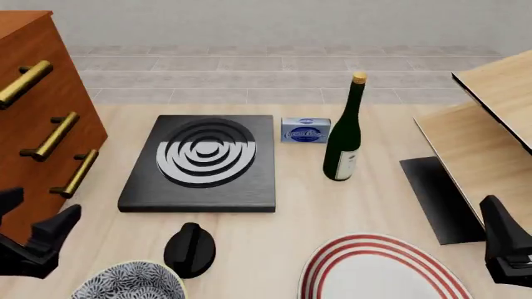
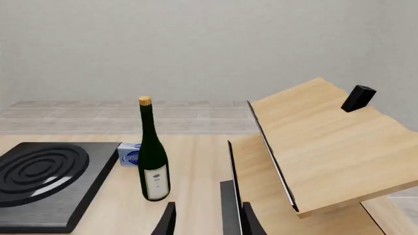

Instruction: Put the bowl on the stove.

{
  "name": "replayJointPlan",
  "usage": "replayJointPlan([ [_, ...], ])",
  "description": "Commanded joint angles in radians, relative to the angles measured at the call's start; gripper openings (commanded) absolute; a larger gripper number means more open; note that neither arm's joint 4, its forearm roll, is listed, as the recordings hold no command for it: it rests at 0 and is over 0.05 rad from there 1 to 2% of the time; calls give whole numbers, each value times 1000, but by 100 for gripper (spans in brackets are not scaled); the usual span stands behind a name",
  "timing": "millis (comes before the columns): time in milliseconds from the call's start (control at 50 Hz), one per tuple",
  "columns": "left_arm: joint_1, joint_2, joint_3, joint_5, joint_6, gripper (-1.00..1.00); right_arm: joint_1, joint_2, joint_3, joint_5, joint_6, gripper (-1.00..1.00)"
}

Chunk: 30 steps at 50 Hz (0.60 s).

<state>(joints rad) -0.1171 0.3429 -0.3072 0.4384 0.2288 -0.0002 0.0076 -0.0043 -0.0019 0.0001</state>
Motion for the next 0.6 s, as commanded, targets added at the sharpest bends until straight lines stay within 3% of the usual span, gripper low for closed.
replayJointPlan([
  [20, 26, 52, 10, 25, 64, 100, 0, 0, 0, 0, 0, 100],
  [280, 27, 60, -28, 101, 137, 100, 0, 0, 0, 0, 0, 100],
  [440, 56, 139, -49, 114, 171, 100, 0, 0, 0, 0, 0, 100],
  [600, 13, 115, -89, 205, 135, 100, 0, 0, 0, 0, 0, 100],
])
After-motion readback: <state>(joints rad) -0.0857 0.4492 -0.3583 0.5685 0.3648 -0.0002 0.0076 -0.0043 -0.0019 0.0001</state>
